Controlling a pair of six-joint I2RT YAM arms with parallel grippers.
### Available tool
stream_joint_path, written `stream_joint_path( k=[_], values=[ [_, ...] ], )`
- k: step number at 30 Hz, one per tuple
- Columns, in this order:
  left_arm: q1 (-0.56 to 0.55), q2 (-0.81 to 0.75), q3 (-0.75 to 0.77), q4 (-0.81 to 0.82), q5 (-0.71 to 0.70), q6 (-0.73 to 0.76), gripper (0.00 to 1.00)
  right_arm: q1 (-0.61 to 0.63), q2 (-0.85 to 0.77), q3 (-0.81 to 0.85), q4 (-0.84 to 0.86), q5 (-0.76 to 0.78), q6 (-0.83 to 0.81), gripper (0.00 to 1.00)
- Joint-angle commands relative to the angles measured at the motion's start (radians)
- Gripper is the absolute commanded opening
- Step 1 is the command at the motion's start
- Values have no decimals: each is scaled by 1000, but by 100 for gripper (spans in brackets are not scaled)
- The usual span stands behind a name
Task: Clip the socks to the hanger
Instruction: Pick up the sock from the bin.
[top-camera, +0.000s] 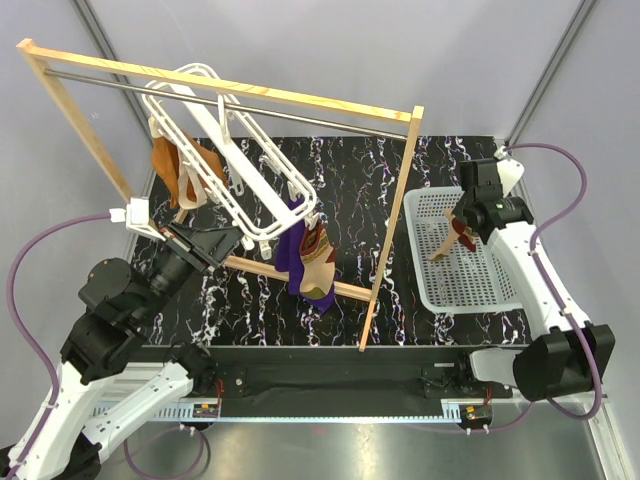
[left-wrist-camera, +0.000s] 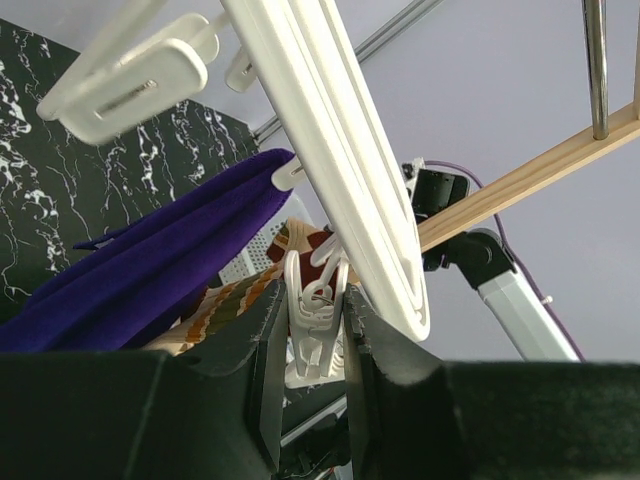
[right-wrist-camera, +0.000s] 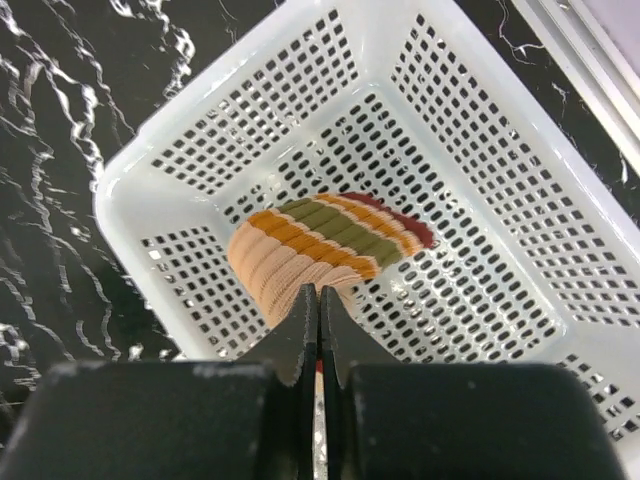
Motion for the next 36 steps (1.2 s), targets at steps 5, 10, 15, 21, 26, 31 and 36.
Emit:
stream_joint_path(
  k=[5, 10, 15, 21, 26, 31, 36],
  values=[
    [-1, 7, -2, 4, 2, 28, 0, -1, 64, -107, 38, -127, -66, 0],
    [-3, 13, -6, 6, 16, 24, 0, -1, -1, -314, 136, -196, 10, 1],
    [-1, 15, -11, 10, 13, 24, 0, -1, -64, -405, 169, -287, 26, 27],
    [-1, 25, -17, 24, 21, 21, 0, -3, -128, -338, 115, -86, 35, 61],
    [-3, 30, -11, 21, 19, 24, 0, -6, 25, -229, 152, 20, 24, 61],
    [-1, 26, -8, 17, 21, 16, 0, -14, 212, -155, 204, 51, 64, 58],
    [-3, 30, -8, 15, 29, 10, 0, -21, 356, -120, 295, 60, 96, 53]
  ],
)
